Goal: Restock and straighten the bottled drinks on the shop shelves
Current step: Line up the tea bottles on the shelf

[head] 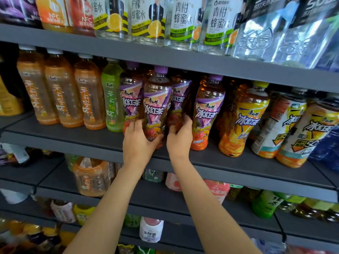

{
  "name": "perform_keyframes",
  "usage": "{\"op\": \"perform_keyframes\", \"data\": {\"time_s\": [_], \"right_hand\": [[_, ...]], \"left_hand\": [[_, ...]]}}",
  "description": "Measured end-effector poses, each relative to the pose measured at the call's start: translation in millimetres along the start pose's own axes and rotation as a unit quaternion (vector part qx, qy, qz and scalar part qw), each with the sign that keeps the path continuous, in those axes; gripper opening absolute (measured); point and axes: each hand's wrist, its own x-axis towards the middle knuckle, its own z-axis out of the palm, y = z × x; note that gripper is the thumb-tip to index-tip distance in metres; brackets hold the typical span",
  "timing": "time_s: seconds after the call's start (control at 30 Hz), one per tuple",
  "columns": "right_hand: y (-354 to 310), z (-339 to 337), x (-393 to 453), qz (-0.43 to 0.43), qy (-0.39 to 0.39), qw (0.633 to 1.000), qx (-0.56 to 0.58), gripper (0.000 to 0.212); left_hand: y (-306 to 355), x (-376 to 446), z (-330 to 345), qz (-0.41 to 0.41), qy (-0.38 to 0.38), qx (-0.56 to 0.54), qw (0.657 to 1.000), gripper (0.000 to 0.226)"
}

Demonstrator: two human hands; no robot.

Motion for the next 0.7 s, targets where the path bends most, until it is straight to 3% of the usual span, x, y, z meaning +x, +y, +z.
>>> {"op": "perform_keyframes", "data": {"time_s": [0.1, 0.2, 0.27, 0.33, 0.7], "right_hand": [[-1.8, -33.1, -23.6, -0.123, 0.081, 0.989, -0.012, 0.037], [7.0, -51.8, -15.4, -0.118, 0.151, 0.978, -0.081, 0.049], [17.4, -53.8, -4.9, -0.047, 0.112, 0.983, -0.136, 0.069], [25.5, -53.2, 2.0, -0.007, 0.058, 0.986, -0.158, 0.077], [27.9, -49.8, 3.1, -0.002, 0.073, 0.987, -0.142, 0.073]], "left_hand": [[4.3, -0.9, 3.9, 0.005, -0.006, -0.005, 1.0, 0.071], [13.2, -2.4, 10.8, 0.005, -0.007, -0.011, 1.0, 0.069], [20.2, -3.9, 17.6, 0.007, -0.007, -0.013, 1.0, 0.067], [26.6, -4.1, 25.0, 0.01, -0.011, -0.018, 1.0, 0.066], [44.0, -2.0, 45.0, 0.007, -0.032, -0.011, 0.999, 0.069]]}}
